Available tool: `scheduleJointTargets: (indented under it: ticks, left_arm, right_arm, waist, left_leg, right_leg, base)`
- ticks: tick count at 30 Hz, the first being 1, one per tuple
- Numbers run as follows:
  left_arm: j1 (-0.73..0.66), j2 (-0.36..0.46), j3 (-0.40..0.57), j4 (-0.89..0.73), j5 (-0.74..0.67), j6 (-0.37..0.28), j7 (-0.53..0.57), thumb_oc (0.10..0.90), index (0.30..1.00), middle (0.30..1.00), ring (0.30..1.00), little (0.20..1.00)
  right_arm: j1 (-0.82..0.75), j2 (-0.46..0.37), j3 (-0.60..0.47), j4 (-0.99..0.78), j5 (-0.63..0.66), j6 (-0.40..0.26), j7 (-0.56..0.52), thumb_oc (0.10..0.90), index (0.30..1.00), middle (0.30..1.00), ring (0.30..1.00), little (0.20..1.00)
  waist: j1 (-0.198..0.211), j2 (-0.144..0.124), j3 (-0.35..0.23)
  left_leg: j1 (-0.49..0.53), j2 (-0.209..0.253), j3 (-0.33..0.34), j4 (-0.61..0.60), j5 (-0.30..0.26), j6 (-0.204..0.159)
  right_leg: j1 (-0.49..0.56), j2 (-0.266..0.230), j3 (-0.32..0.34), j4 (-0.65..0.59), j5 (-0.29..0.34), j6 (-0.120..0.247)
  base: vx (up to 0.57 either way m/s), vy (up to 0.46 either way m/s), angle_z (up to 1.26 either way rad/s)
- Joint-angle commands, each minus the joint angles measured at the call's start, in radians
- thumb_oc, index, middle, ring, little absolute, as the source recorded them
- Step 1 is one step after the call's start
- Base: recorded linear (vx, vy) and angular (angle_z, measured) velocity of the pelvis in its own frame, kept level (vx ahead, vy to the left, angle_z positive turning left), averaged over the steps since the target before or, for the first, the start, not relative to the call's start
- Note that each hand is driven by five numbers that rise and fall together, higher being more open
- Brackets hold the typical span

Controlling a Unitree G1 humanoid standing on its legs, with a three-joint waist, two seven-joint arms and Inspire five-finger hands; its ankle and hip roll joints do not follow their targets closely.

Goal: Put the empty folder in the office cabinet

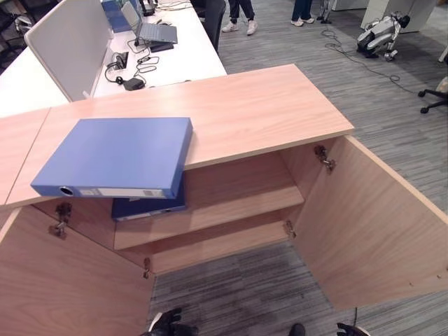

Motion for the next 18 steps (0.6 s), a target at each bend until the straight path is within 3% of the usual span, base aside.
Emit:
scheduleJointTargets:
  ticks: [1,3,4,5,6,8,11,15,18]
  left_arm:
    - [-0.046,0.076,-0.014,-0.007,-0.011,-0.003,0.012,0.8,0.9,0.9,0.9,0.9]
    - [-0.041,0.073,-0.021,-0.009,-0.007,0.0,0.006,0.8,0.9,0.9,0.9,0.9]
    - [-0.039,0.073,-0.024,-0.009,-0.002,0.0,0.006,0.8,0.9,0.9,0.9,0.9]
    - [-0.039,0.073,-0.024,-0.009,-0.002,0.0,0.006,0.8,0.9,0.9,0.9,0.9]
    - [-0.042,0.075,-0.028,-0.007,0.006,0.001,0.005,0.8,0.9,0.9,0.9,0.9]
    - [-0.043,0.077,-0.033,-0.007,0.011,0.003,0.0,0.8,0.9,0.9,0.9,0.9]
    - [-0.043,0.09,-0.03,-0.018,0.009,0.001,-0.003,0.8,0.9,0.9,0.9,0.9]
    - [-0.05,0.095,-0.034,-0.025,0.01,0.004,-0.002,0.8,0.9,0.9,0.9,0.9]
    - [-0.045,0.096,-0.035,-0.013,0.02,0.01,-0.005,0.8,0.9,0.9,0.9,0.9]
  right_arm:
    - [-0.016,-0.01,-0.002,0.01,0.02,-0.016,-0.01,0.8,0.9,0.9,0.9,0.9]
    - [-0.014,-0.013,-0.001,0.016,0.026,-0.016,-0.013,0.8,0.9,0.9,0.9,0.9]
    - [-0.014,-0.013,0.0,0.019,0.028,-0.015,-0.015,0.8,0.9,0.9,0.9,0.9]
    - [-0.014,-0.013,0.0,0.019,0.028,-0.015,-0.015,0.8,0.9,0.9,0.9,0.9]
    - [-0.015,-0.013,0.001,0.023,0.031,-0.015,-0.017,0.8,0.9,0.9,0.9,0.9]
    - [-0.018,-0.011,0.006,0.023,0.024,-0.014,-0.02,0.8,0.9,0.9,0.9,0.9]
    - [-0.026,0.003,0.027,0.014,0.019,-0.017,-0.015,0.8,0.9,0.9,0.9,0.9]
    - [-0.035,0.025,0.038,0.002,0.028,-0.018,-0.016,0.8,0.9,0.9,0.9,0.9]
    - [-0.034,0.041,0.044,0.003,0.021,-0.017,-0.01,0.8,0.9,0.9,0.9,0.9]
  waist:
    - [0.028,-0.031,0.07]
    - [0.034,-0.028,0.076]
    - [0.041,-0.027,0.076]
    - [0.041,-0.027,0.076]
    - [0.046,-0.035,0.072]
    - [0.06,-0.036,0.068]
    - [0.074,-0.046,0.067]
    - [0.086,-0.064,0.064]
    - [0.089,-0.066,0.049]
  left_leg:
    - [-0.02,-0.042,0.153,0.237,-0.177,0.046]
    - [-0.041,-0.052,0.184,0.21,-0.199,0.066]
    - [-0.051,-0.063,0.184,0.19,-0.255,0.069]
    - [-0.051,-0.063,0.184,0.19,-0.256,0.069]
    - [-0.074,-0.101,0.204,0.116,-0.309,0.105]
    - [-0.098,-0.118,0.22,0.039,-0.281,0.114]
    - [-0.1,-0.116,0.208,0.017,-0.259,0.109]
    - [-0.09,-0.052,0.24,-0.024,-0.21,0.1]
    - [-0.027,-0.055,0.248,-0.118,-0.208,0.107]
  right_leg:
    - [0.051,-0.004,-0.045,-0.054,-0.077,-0.018]
    - [0.066,0.01,-0.05,-0.055,-0.09,-0.02]
    - [0.079,0.022,-0.032,-0.054,-0.112,-0.011]
    - [0.079,0.022,-0.031,-0.054,-0.112,-0.011]
    - [0.082,0.022,-0.035,-0.053,-0.113,-0.006]
    - [0.087,0.034,-0.032,-0.054,-0.119,-0.001]
    - [0.102,0.052,-0.022,-0.055,-0.127,-0.002]
    - [0.122,0.04,-0.042,-0.053,-0.12,0.008]
    - [0.13,0.042,-0.049,-0.047,-0.117,0.018]
  base:
    - [0.09,-0.192,0.34]
    - [0.15,-0.172,0.53]
    - [0.13,-0.07,0.38]
    - [0.16,-0.061,0.22]
    - [0.09,-0.01,0.07]
    - [0.1,0.008,0.12]
    - [0.07,0.017,0.11]
    - [0.07,0.135,0.09]
    - [0.12,0.148,0.1]
